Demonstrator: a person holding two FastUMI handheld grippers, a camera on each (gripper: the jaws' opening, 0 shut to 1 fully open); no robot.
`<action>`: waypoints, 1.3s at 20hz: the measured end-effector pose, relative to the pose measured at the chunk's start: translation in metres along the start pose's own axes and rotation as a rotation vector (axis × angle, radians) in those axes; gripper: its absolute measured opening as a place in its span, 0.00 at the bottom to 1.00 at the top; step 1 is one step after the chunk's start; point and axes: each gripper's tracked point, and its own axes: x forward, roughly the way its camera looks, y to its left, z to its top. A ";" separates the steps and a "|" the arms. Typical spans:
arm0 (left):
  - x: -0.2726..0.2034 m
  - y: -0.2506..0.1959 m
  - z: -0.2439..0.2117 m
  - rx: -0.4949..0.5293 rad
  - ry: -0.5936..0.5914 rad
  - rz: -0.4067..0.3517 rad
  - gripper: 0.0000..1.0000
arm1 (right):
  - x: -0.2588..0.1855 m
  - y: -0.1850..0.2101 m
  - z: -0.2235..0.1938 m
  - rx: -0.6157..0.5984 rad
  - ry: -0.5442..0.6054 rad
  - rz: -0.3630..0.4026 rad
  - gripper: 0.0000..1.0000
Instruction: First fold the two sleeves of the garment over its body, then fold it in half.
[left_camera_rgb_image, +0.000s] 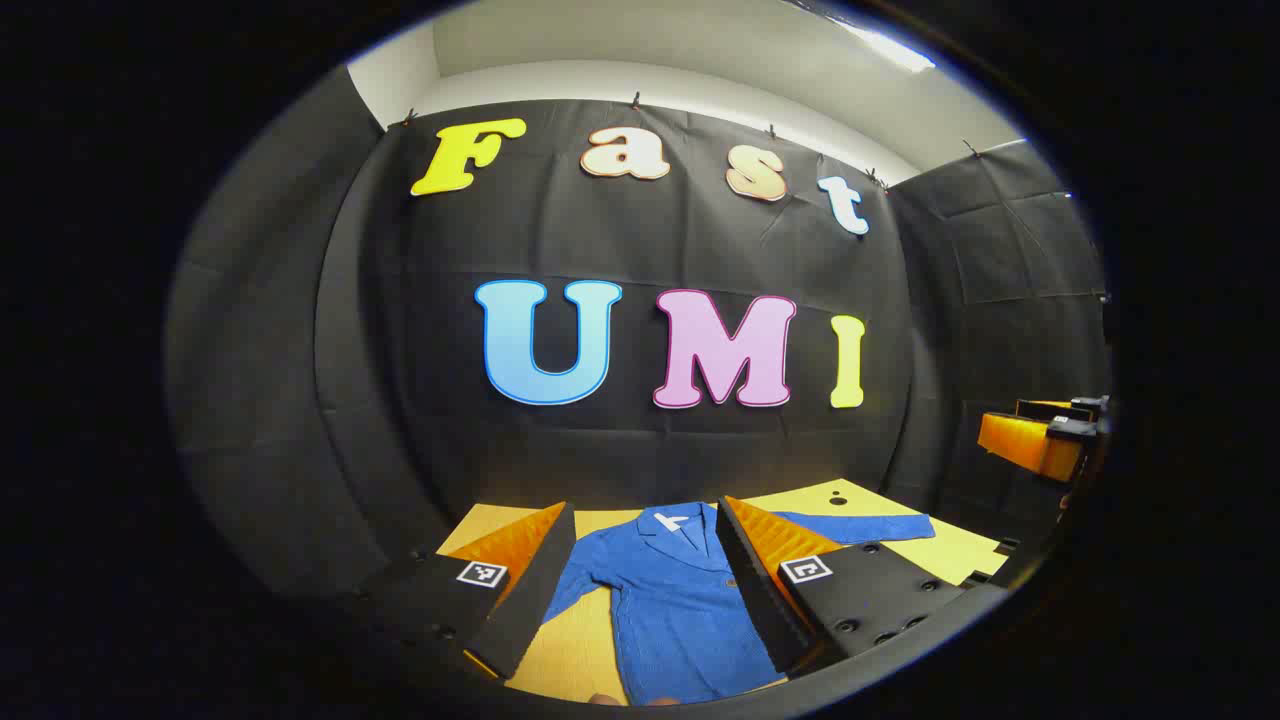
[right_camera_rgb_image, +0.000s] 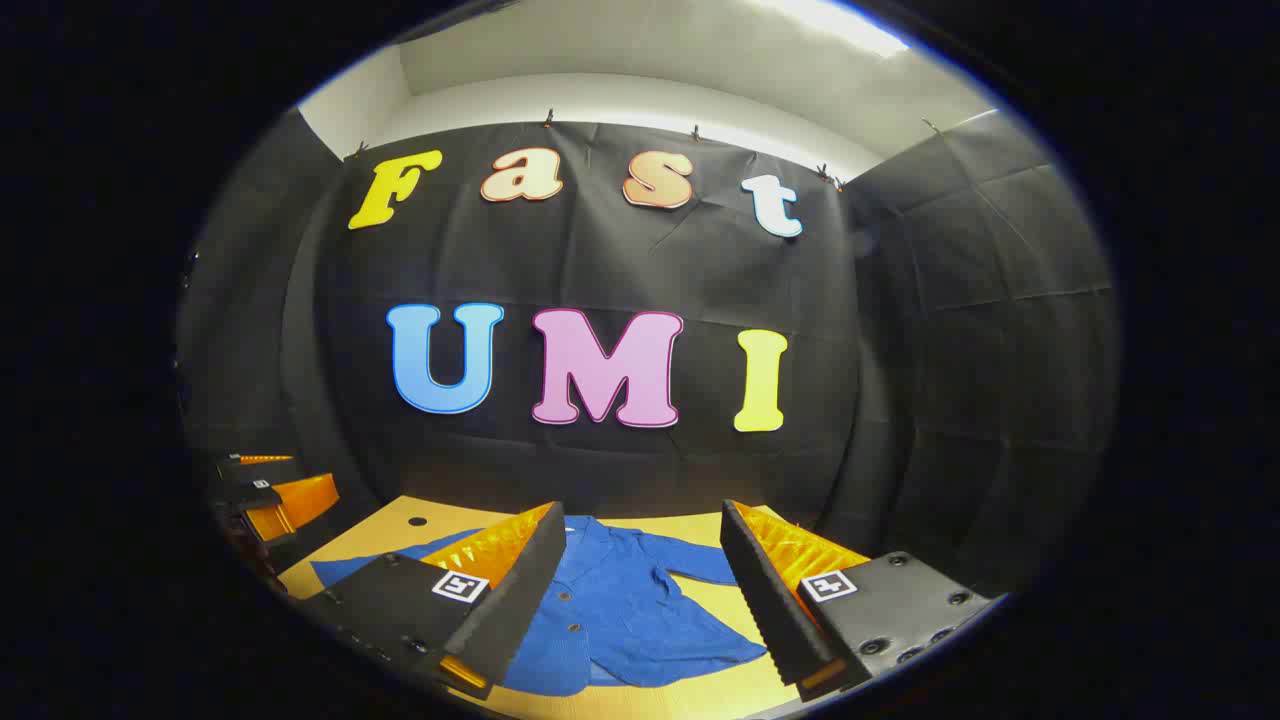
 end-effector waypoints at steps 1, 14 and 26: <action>-0.003 0.000 0.000 0.001 -0.005 0.000 0.83 | -0.003 0.000 -0.002 0.002 0.006 0.000 0.95; 0.019 -0.005 -0.012 -0.001 0.043 0.102 0.82 | 0.060 -0.004 -0.028 0.020 0.064 0.089 0.98; 0.087 -0.038 -0.004 -0.008 0.024 0.180 0.82 | 0.144 -0.051 -0.077 0.121 0.160 0.131 0.94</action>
